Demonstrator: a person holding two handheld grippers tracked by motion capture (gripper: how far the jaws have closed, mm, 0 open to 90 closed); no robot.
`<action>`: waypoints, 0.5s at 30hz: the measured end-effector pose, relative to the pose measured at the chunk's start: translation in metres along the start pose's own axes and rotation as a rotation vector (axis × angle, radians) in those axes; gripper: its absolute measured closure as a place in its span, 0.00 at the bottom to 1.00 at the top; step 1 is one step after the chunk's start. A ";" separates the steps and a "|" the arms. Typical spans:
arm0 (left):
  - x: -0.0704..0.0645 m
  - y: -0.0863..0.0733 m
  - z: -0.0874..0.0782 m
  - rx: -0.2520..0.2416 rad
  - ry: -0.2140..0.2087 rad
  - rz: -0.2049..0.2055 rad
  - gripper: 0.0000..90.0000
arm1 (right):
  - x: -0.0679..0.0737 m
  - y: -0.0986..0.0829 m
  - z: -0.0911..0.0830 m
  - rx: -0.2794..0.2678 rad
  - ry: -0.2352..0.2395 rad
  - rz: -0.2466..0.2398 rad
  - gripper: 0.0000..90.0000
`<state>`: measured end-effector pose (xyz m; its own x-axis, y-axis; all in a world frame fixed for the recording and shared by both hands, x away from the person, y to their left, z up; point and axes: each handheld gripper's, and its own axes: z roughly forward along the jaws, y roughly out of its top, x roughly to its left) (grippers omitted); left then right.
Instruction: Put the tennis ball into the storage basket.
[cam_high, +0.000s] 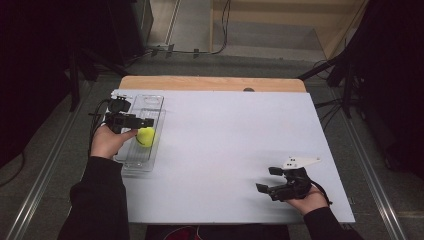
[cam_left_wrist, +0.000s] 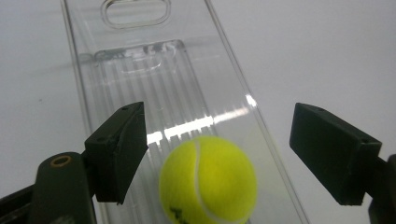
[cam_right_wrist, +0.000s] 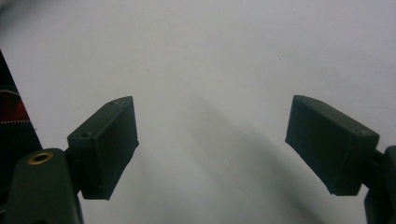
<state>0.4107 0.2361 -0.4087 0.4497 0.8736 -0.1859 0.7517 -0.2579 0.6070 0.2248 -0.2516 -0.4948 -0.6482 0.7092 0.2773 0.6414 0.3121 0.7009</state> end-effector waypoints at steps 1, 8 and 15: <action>-0.001 0.001 -0.001 -0.002 -0.003 0.004 0.22 | 0.000 0.000 0.000 -0.002 0.000 -0.001 0.17; -0.017 0.006 -0.007 -0.018 -0.047 0.035 0.22 | 0.000 0.000 0.000 -0.002 0.001 -0.001 0.17; -0.029 0.007 -0.005 0.000 -0.090 0.052 0.22 | 0.000 0.000 0.000 -0.002 0.001 0.000 0.17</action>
<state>0.4005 0.2110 -0.3947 0.5296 0.8184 -0.2233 0.7266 -0.3018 0.6172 0.2249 -0.2514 -0.4945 -0.6487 0.7086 0.2775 0.6403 0.3112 0.7023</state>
